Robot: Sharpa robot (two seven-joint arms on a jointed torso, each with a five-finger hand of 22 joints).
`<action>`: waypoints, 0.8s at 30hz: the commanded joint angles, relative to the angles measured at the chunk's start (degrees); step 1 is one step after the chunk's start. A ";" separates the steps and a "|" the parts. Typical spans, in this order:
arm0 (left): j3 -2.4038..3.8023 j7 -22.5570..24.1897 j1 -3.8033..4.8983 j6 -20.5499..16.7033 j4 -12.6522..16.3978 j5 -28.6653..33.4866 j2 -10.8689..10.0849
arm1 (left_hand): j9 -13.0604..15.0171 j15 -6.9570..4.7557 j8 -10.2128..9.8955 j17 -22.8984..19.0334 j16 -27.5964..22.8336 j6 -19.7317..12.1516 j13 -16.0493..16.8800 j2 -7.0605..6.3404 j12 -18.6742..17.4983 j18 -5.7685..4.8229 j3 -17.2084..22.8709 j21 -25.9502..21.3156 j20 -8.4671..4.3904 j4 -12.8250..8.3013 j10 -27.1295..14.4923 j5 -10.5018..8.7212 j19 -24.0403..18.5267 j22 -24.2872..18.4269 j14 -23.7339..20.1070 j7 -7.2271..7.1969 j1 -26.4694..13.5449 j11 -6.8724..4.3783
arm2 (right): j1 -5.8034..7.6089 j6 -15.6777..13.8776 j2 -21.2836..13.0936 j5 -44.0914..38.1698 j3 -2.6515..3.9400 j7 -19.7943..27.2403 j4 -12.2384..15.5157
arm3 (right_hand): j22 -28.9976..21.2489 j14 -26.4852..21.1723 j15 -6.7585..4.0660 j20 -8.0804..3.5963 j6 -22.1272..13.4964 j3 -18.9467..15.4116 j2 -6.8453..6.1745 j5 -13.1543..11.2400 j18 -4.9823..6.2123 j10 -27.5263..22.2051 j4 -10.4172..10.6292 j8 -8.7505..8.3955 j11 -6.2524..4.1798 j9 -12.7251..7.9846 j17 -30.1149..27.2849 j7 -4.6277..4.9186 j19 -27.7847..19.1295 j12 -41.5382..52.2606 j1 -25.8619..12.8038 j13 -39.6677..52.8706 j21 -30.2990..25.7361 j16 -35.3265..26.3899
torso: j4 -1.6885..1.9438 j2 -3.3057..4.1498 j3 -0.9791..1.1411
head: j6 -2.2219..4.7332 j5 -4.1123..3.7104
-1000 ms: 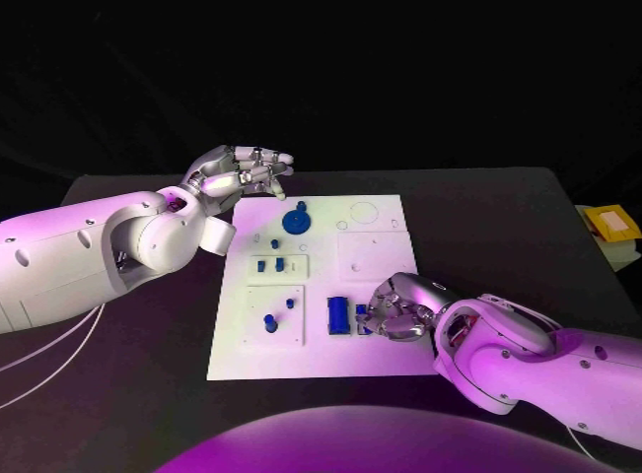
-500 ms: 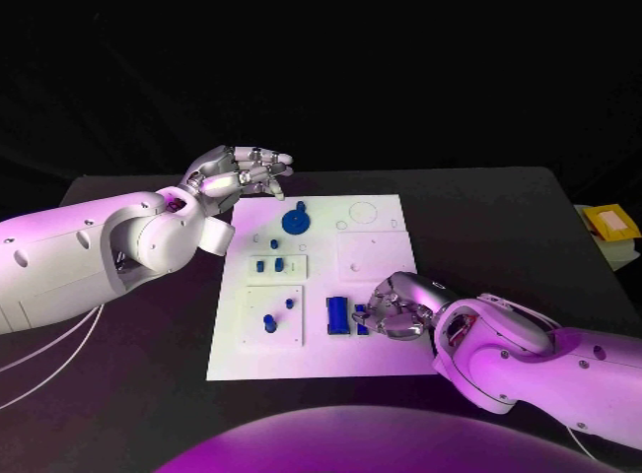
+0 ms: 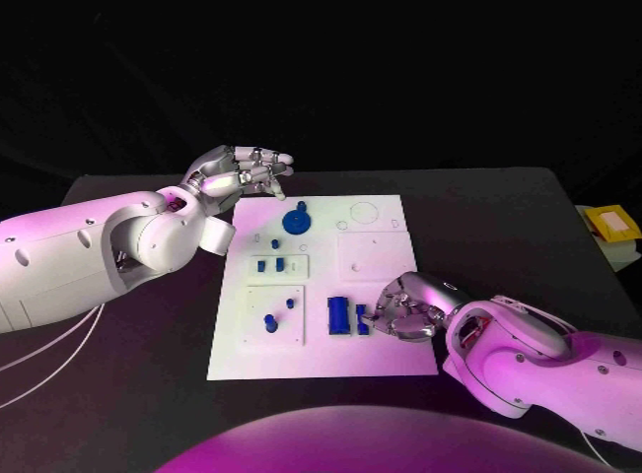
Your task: Assemble the parts on the task board
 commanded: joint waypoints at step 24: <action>0.03 0.28 0.05 0.80 0.06 -0.12 0.05 | -0.09 0.06 -0.22 -0.16 0.33 0.07 0.00 0.73 0.24 0.67 0.43 -0.26 0.24 -0.28 -0.40 0.13 0.03 0.00 -0.46 0.18 0.06 0.17 | -0.61 3.81 1.44 -1.86 -0.03 1.66 -2.31 | 14.51 4.75 -0.23 -0.44 -0.47 -3.53 -0.27 -3.49 -0.38 -0.08 -0.17 0.24 0.23 0.21 9.52 0.16 5.19 -0.42 6.73 1.39 -0.62 -0.29 | 0.02 0.08 0.06 | 0.00 -0.08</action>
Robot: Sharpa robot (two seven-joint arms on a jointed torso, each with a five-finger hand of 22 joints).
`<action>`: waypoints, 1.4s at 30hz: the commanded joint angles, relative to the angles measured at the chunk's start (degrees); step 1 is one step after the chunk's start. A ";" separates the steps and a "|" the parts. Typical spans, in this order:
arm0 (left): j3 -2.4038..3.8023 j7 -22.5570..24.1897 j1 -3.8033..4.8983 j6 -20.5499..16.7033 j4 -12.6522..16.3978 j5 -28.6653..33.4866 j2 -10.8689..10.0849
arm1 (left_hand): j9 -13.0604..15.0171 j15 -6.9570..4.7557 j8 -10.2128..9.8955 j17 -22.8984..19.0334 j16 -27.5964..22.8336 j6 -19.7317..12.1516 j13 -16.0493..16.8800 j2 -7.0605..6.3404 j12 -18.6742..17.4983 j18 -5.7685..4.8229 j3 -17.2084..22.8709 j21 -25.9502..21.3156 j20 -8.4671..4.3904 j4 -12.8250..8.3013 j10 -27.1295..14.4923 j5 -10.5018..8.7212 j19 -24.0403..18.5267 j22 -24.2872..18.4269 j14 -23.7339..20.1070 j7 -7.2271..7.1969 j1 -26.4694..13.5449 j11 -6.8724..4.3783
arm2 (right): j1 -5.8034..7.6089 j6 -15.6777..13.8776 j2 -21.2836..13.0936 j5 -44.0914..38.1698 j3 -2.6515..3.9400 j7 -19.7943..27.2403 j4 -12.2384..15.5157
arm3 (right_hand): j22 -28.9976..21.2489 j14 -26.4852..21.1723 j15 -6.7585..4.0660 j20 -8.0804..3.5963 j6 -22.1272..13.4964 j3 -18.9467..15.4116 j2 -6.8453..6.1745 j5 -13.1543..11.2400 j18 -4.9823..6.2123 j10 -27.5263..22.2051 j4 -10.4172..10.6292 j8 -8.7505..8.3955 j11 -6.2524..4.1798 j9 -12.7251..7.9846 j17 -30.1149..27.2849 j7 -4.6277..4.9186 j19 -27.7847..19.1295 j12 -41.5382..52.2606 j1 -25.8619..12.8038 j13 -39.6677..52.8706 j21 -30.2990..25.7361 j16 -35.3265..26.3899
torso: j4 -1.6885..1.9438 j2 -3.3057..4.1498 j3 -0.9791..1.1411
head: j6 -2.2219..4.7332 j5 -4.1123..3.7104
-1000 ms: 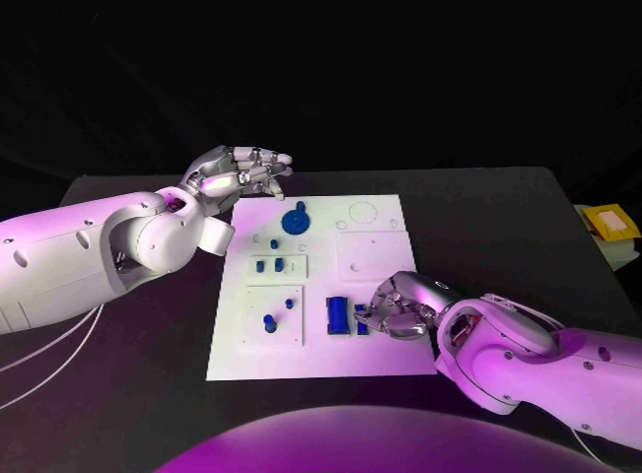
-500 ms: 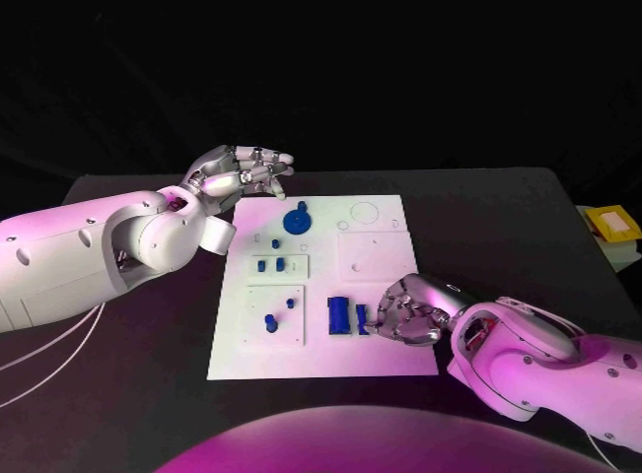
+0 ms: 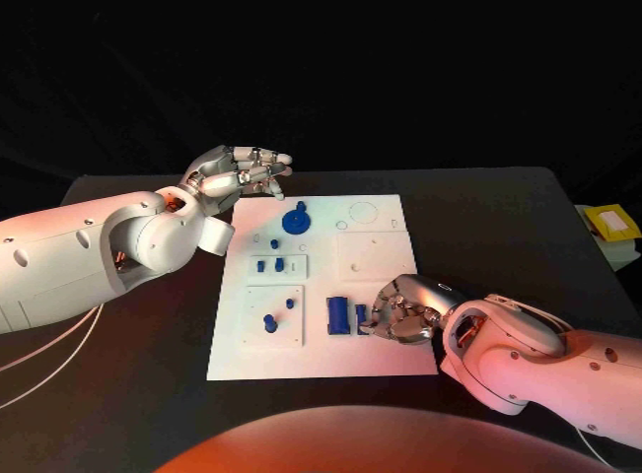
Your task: Assemble the parts on the task board
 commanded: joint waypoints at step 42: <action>-1.22 5.90 -0.11 -3.33 -2.30 2.62 1.59 | 0.53 -0.35 1.41 -0.50 0.86 2.18 0.12 0.02 1.14 0.80 -1.82 -3.91 0.50 2.69 1.44 -0.95 0.81 -2.55 -1.23 -1.71 -2.78 -1.07 | 5.79 -5.69 0.20 45.02 0.54 37.76 -14.19 | -2.77 -9.27 3.93 3.27 -9.76 -6.33 3.31 1.58 8.21 -22.43 0.15 -6.30 4.87 -3.35 -22.74 5.08 -15.94 -32.86 11.69 -22.31 -47.29 -29.45 | -0.13 -1.96 -1.11 | 0.00 -0.87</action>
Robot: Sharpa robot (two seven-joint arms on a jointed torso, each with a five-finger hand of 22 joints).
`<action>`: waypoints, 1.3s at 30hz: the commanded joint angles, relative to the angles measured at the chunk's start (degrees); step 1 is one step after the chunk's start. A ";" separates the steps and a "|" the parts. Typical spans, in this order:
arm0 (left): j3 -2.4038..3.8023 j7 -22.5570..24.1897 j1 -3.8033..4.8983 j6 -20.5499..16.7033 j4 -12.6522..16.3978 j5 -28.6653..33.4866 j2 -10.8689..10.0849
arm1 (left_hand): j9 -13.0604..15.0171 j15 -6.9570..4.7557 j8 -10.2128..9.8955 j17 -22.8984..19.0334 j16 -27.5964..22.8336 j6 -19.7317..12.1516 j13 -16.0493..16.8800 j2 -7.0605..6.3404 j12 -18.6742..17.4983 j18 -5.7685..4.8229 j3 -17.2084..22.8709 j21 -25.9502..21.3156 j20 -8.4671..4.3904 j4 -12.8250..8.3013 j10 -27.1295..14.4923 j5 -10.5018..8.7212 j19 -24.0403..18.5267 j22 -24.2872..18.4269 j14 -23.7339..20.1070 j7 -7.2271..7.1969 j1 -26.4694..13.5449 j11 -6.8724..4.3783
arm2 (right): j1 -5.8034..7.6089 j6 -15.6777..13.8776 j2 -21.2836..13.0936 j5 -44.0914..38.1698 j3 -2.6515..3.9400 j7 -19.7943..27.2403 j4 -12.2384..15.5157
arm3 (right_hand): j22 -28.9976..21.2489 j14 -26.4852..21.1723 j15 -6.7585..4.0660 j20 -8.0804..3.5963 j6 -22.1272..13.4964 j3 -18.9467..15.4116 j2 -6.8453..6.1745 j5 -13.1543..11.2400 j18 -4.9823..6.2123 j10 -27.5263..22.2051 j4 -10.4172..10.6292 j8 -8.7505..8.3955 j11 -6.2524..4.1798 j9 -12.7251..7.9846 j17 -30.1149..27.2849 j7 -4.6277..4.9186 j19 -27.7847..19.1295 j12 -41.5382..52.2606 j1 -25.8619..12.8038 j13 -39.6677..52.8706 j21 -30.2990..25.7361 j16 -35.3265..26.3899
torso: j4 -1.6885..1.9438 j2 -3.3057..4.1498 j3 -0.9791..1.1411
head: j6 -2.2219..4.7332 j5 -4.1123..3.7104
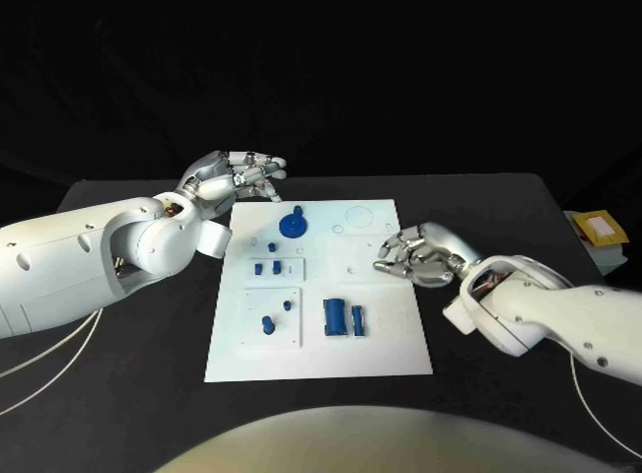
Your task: Assemble the parts on the task board
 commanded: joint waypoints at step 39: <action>1.40 7.85 -4.97 -23.85 -3.66 4.56 7.46 | -13.29 -4.47 -15.19 -13.64 -56.02 -50.57 -4.06 11.79 -30.52 -9.75 -24.18 -36.65 -9.94 -7.38 -51.25 -21.03 -51.92 -35.57 -53.37 -11.79 -78.26 -8.34 | 0.73 -4.84 8.36 48.50 5.90 25.10 -13.41 | -74.89 -79.35 1.20 -4.80 -49.65 -10.83 7.63 -8.99 -7.01 -63.10 -16.27 -20.52 -2.86 -34.97 -61.02 -7.39 -73.74 -39.86 -75.83 -55.78 -53.82 -66.51 | 2.51 -3.71 0.55 | 10.28 -1.06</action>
